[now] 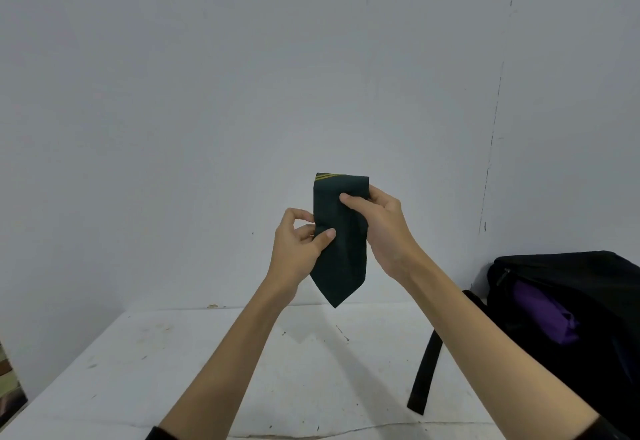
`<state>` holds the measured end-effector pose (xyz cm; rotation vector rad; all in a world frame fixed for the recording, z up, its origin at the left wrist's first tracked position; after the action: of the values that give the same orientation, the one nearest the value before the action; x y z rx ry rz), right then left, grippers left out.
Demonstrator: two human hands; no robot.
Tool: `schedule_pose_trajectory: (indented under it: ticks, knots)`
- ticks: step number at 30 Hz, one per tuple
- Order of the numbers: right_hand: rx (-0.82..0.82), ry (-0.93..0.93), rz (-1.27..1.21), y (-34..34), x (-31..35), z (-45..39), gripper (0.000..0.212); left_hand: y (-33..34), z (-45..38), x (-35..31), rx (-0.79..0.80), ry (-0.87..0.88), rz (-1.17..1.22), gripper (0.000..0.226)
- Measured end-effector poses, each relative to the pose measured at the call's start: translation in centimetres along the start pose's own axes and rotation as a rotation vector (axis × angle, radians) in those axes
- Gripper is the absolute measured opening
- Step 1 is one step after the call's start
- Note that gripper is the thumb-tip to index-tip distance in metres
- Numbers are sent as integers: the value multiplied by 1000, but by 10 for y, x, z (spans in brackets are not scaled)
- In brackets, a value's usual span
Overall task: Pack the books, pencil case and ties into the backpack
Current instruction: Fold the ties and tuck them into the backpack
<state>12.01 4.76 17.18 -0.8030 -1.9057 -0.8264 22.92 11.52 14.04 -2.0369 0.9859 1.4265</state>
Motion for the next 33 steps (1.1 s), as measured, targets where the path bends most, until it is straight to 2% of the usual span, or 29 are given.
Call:
schedule_pose_trajectory:
  ticks: [3, 5, 8, 11, 17, 22, 27, 30, 33]
  knots:
    - [-1, -14, 8, 1, 2, 0, 19, 0, -1, 1, -10, -8, 13, 33]
    - [-35, -12, 12, 0, 4, -2, 17, 2, 0, 1, 25, -8, 11, 32]
    - [-86, 0, -10, 0, 4, -6, 10, 9, 4, 6, 115, -12, -40, 21]
    - [-113, -9, -20, 0, 5, -8, 5, 16, 9, 10, 198, -8, -103, 25]
    - [-178, -80, 37, -7, 7, -10, 2, 20, 16, 10, 377, -13, -23, 28]
    - [-256, -190, 137, -8, 6, -9, 5, 22, 14, 12, 395, -39, 15, 36]
    - [-364, -329, 209, -6, 7, -7, 17, 28, 16, 15, 349, -46, 27, 21]
    - [-395, -419, 255, -3, 7, -5, 9, 30, 17, 14, 361, -41, 29, 23]
    - [-408, -460, 275, -2, 8, -5, 6, 28, 13, 13, 294, 10, -52, 23]
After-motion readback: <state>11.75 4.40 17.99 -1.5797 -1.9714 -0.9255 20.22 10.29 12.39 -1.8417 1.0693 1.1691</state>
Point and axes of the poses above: each hand's wrist, its own z-axis away from the middle knuckle, its own y-axis out of the palm, x = y × z, the point moved 4 cm from there along -z, towards the middle knuckle, and after that the axes turned 4 degrees about -x, right-handed, at the moved point
